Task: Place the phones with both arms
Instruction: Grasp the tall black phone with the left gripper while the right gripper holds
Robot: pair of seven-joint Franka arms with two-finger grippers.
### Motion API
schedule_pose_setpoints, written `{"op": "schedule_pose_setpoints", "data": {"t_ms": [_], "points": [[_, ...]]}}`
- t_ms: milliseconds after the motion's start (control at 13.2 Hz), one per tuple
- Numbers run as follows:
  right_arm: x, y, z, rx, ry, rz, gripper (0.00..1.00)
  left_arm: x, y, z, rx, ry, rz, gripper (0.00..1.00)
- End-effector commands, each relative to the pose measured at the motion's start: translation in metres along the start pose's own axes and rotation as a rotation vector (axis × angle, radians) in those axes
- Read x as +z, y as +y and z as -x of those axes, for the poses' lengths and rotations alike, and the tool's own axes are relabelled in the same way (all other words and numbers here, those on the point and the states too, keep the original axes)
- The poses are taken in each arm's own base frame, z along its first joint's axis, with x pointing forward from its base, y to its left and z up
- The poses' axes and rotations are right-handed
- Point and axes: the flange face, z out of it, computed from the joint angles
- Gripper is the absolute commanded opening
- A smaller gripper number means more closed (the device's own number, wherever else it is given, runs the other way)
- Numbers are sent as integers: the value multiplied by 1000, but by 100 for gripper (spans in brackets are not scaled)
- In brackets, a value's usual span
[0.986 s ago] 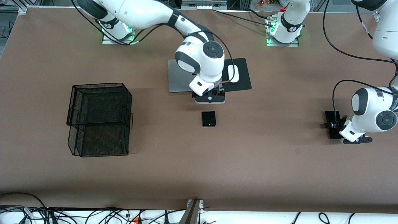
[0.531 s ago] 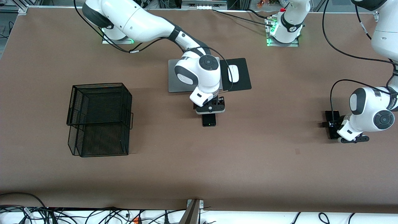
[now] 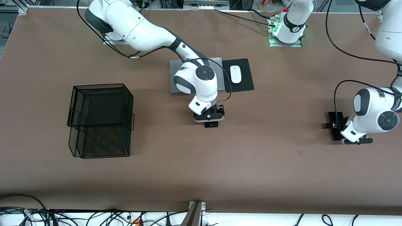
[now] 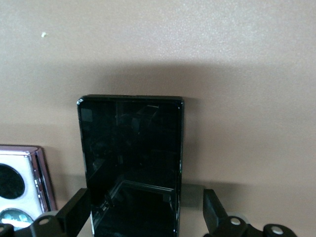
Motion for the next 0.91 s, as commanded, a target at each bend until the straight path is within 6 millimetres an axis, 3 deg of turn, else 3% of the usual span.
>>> {"op": "schedule_pose_setpoints", "data": {"t_ms": [0,303,607,683,834], "points": [[10,-10,5,24,8,-9,100,-4,-8,2,39,13,12,100],[19,-12,13,30,-4,-2,100,-4,-9,2,58,13,19,100],[30,-10,18,78,-18,6,100,10,-16,4,46,-1,32,100],[31,-10,19,80,-20,7,100,10,-17,4,44,-1,34,93],[38,-10,23,111,-27,12,100,10,-15,4,39,-3,40,67]]}}
